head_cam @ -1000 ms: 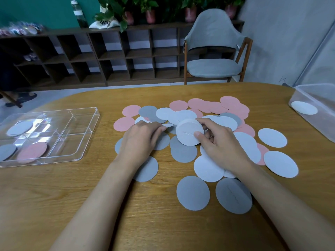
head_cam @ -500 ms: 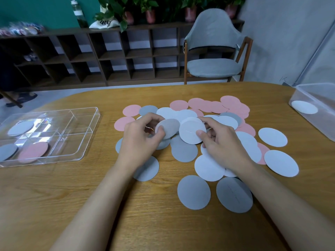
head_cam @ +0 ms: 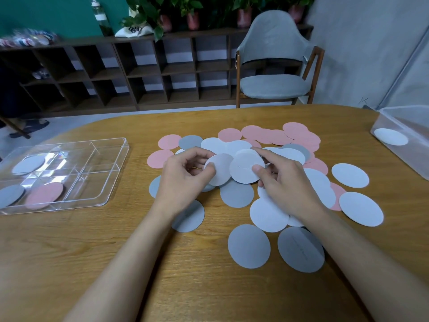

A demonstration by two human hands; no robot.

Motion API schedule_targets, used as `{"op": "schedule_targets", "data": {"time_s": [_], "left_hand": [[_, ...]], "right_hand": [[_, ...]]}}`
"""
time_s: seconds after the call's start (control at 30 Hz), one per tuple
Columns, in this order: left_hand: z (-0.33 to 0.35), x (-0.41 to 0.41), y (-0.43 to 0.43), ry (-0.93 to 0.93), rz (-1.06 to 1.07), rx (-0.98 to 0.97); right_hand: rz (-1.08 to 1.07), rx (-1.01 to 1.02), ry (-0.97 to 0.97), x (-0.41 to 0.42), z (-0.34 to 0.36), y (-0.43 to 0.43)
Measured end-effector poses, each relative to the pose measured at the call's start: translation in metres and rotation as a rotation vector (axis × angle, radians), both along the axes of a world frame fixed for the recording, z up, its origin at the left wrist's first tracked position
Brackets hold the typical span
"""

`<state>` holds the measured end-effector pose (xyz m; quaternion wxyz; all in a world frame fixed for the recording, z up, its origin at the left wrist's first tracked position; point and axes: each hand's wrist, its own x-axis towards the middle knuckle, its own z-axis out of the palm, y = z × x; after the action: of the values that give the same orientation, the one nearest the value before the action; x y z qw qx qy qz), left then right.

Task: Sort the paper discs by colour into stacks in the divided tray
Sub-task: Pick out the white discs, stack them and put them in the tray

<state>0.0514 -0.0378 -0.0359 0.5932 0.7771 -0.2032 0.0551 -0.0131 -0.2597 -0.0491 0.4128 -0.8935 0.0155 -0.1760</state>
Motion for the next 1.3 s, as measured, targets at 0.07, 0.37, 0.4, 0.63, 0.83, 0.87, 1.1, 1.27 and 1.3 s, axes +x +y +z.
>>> {"op": "schedule_targets", "data": {"time_s": [0.07,0.37,0.4,0.63,0.83,0.87,1.1,1.27,1.3], "left_hand": [[0.001,0.000,0.001,-0.008,0.012,-0.005],[-0.009,-0.002,-0.008,0.008,-0.013,-0.015],[-0.010,-0.003,-0.009,0.009,-0.002,-0.013],[-0.014,-0.005,-0.012,-0.031,0.081,0.041],[-0.014,-0.010,-0.013,-0.031,0.051,0.077],[-0.014,-0.010,-0.014,-0.033,0.060,0.076],[-0.013,-0.002,-0.010,-0.086,0.034,0.175],[-0.022,0.030,0.022,-0.215,0.213,0.551],[-0.024,0.033,0.027,-0.177,0.226,0.579]], "right_hand": [[-0.011,-0.001,0.004,0.001,0.000,0.000],[0.059,0.074,0.019,-0.003,0.003,0.005],[0.078,0.074,0.027,-0.003,0.003,0.006],[0.127,0.029,0.064,-0.004,0.005,0.011],[0.175,0.009,0.141,-0.007,0.009,0.015],[0.184,-0.030,0.155,-0.008,0.010,0.016],[0.099,-0.139,0.034,-0.002,0.004,0.016],[0.069,-0.068,0.041,-0.003,0.002,0.013],[0.070,-0.064,0.044,-0.004,0.002,0.013]]}}
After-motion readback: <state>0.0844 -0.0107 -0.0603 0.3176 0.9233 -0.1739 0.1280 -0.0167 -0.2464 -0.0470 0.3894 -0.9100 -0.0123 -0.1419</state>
